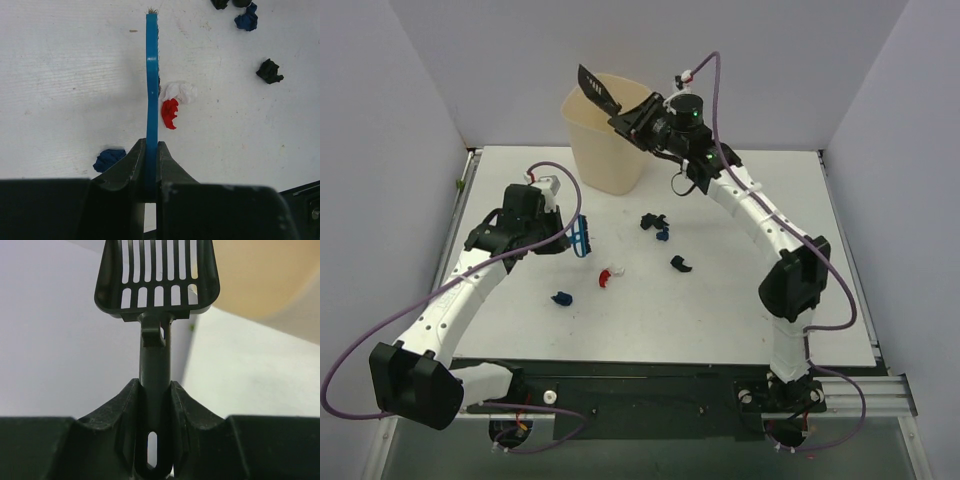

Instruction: Sweep away the paper scraps from the table

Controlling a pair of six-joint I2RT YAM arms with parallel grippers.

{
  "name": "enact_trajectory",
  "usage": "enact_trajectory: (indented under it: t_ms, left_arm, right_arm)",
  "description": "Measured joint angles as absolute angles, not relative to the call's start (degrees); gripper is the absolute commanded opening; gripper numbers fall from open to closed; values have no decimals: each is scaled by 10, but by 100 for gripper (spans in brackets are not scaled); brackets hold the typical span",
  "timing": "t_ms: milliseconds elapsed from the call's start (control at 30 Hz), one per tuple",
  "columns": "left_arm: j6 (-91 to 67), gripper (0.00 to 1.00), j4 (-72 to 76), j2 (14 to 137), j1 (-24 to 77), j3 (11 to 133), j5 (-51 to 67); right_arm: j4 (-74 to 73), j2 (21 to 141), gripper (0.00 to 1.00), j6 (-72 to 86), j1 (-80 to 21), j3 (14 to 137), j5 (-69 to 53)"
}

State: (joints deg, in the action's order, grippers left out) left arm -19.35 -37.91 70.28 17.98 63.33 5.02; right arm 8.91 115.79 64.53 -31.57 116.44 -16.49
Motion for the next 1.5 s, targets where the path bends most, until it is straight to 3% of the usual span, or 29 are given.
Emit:
enact_trajectory:
  t_ms: [167,467,733,933,1200,1500]
  left_arm:
    - [-193,0,-379,703,182,634,50]
    - [-189,0,-380,723,195,651,45]
    - [-147,0,-384,789,217,727,50]
    - [-98,0,-390,870,244,815,55]
    - [-20,0,-442,1032,322,963,-54]
    - [86,0,-510,1204,367,1167,-213]
  right_arm:
    - [-70,998,0,431,-342,1060,-119]
    - [-158,739,0,219,-368,873,-42]
    - [-280,603,0,164,-381,658,8]
    - [-341,497,0,187,-381,567,28]
    - [-381,449,0,233,-401,474,36]
    - [-386,485,0,253,-449,461,53]
